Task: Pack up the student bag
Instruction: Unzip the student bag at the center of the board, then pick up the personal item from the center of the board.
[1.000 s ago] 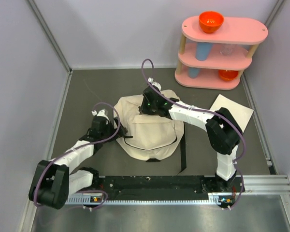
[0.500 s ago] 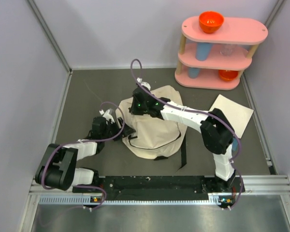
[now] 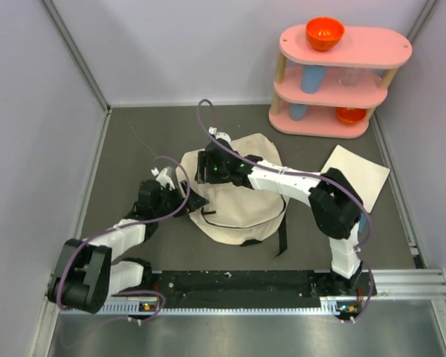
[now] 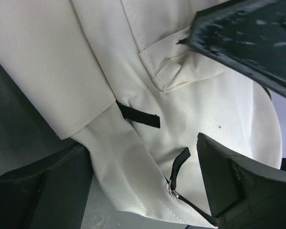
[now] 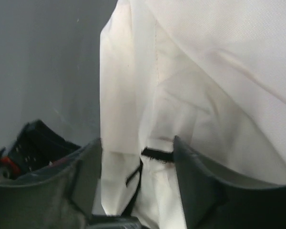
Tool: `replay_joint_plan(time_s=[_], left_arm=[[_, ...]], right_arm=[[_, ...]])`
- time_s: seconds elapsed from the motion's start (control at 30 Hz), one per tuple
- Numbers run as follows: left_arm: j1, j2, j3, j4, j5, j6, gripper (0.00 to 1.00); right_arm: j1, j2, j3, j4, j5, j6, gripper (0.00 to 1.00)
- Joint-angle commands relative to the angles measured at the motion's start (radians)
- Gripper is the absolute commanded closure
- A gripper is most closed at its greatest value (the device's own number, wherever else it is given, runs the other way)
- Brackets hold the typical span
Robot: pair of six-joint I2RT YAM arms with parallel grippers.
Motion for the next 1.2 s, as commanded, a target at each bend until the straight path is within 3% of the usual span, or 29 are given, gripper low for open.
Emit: replay_joint_plan(time_s=[0.0, 0.1, 0.23, 0.43, 0.57, 0.7, 0.9, 1.17], left_arm=[[-0.008, -0.149, 0.066, -0.176, -0.033, 0.089, 0.07], [-0.008, -0.273, 0.114, -0.343, -0.159, 0.147, 0.01], [-0.008, -0.396, 0.175, -0.471, -0.269, 0.187, 0.01], [-0.009, -0.447, 0.235, -0.479, -0.178, 0.209, 0.01], [-0.016, -0.372, 0.301, -0.470, -0.064, 0.214, 0.01], [-0.074, -0.280, 0.394, -0.461, -0.062, 0.249, 0.01], [-0.277, -0.123, 0.552, -0.422, -0.110, 0.275, 0.01], [-0.420, 0.107, 0.701, -0.338, -0.035, 0.240, 0.01]], right_arm=[[-0.054, -0.242, -0.052, 0.013, 0.002, -0.133, 0.27], [-0.097, -0.374, -0.121, 0.002, -0.012, -0.167, 0.21], [-0.201, -0.551, -0.276, -0.036, 0.064, -0.171, 0.15], [-0.393, -0.874, -0.562, -0.171, 0.226, -0.030, 0.05], [-0.685, -1.082, -0.754, -0.284, 0.163, 0.082, 0.04], [-0.822, -1.235, -0.811, -0.372, 0.183, 0.082, 0.01], [-1.107, -1.229, -0.804, -0.511, 0.083, 0.024, 0.01], [-1.188, -1.298, -0.820, -0.584, 0.230, -0.001, 0.01]])
